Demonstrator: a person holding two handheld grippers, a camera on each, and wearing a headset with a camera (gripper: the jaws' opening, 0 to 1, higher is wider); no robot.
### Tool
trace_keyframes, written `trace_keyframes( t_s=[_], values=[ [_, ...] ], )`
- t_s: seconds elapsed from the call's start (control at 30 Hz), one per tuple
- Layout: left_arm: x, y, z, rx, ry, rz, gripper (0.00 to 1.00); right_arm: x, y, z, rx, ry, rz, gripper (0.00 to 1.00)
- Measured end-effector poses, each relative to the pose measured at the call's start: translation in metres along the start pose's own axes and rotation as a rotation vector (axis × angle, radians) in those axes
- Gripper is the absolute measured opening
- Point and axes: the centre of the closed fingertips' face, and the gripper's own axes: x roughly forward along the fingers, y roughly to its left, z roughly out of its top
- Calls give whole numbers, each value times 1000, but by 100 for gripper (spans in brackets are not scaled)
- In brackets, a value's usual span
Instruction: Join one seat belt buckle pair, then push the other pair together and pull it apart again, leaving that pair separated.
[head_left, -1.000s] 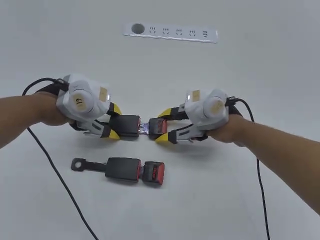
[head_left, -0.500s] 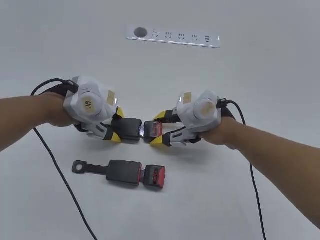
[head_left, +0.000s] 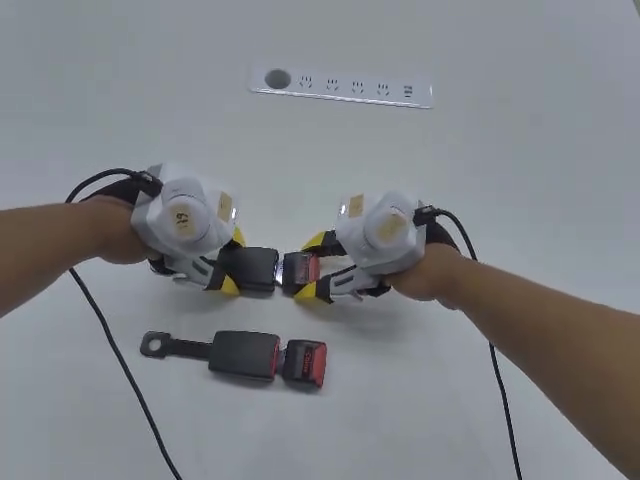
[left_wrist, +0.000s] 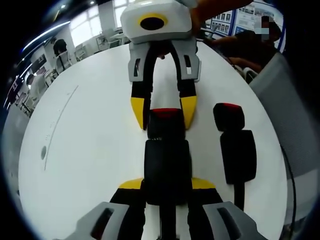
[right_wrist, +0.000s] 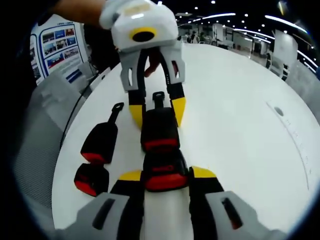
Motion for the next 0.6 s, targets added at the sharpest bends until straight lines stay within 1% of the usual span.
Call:
trace_keyframes(
  t_s=[0.47, 0.6],
  values=[
    [0, -1, -1, -12, -3, 2, 33, 1, 0, 1, -8, 6, -1, 34],
    [0, -1, -1, -22, -9, 5, 33, 0, 1, 0, -13, 0, -4, 34]
  ],
)
